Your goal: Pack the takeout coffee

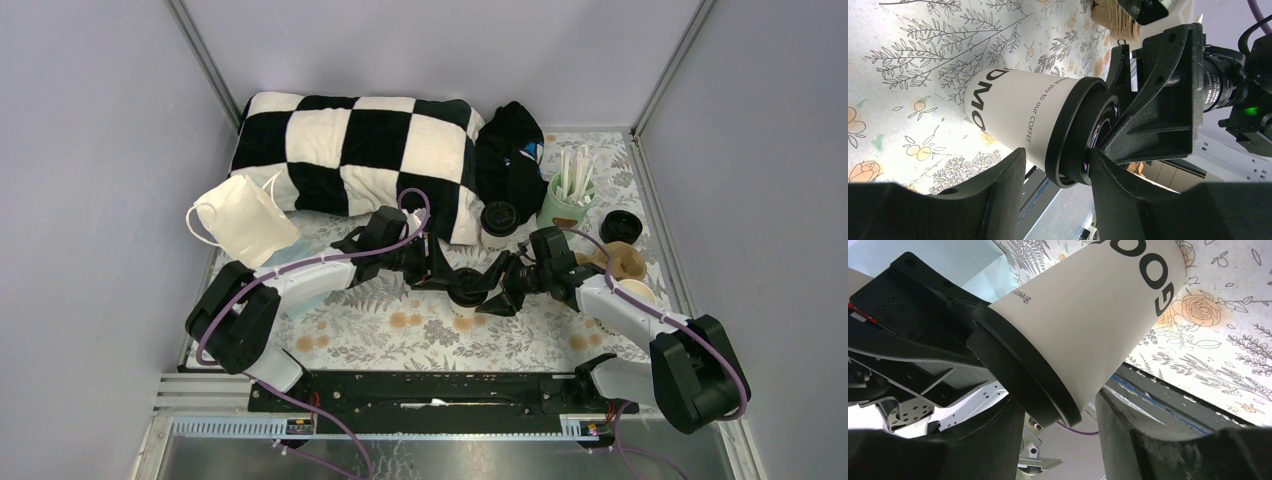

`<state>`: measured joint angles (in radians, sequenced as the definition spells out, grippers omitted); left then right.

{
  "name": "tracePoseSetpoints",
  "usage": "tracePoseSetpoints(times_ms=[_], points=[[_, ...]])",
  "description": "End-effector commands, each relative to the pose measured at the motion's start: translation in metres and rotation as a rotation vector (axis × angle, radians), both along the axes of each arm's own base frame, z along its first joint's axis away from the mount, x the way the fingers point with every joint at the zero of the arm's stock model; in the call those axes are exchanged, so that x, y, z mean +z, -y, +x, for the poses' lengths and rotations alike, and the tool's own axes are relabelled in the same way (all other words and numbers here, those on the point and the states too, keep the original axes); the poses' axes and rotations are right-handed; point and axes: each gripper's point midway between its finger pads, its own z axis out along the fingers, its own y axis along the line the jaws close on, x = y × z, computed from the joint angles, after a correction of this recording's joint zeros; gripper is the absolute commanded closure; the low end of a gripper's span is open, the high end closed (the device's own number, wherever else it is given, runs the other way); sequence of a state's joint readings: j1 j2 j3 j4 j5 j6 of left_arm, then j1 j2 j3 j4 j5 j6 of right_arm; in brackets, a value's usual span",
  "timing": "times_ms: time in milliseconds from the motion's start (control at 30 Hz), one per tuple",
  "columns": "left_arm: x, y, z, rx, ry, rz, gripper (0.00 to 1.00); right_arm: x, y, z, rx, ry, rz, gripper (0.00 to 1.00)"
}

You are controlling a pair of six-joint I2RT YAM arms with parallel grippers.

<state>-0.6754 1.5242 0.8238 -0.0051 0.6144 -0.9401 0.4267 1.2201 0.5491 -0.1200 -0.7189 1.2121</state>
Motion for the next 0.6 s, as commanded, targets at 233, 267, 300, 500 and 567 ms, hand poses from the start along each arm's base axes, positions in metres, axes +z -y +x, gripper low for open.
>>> tracePoseSetpoints(times_ms=[233, 267, 300, 500, 567], points=[[-0.061, -0.027, -0.029, 0.015, -0.084, 0.188, 0.5, -0.022, 0.004, 0.017, -0.129, -0.008, -0.051, 0.57], [-0.064, -0.029, -0.032, 0.016, -0.091, 0.193, 0.5, -0.022, 0.003, 0.017, -0.123, -0.005, -0.052, 0.57], [-0.065, -0.03, -0.033, 0.016, -0.092, 0.194, 0.5, -0.022, 0.003, 0.017, -0.108, 0.006, -0.056, 0.56], [-0.076, -0.033, -0.033, 0.014, -0.093, 0.222, 0.5, -0.036, 0.011, 0.002, 0.019, 0.067, -0.124, 0.43], [-0.081, -0.036, -0.034, 0.013, -0.099, 0.232, 0.5, -0.044, 0.011, -0.008, 0.076, 0.078, -0.095, 0.4]])
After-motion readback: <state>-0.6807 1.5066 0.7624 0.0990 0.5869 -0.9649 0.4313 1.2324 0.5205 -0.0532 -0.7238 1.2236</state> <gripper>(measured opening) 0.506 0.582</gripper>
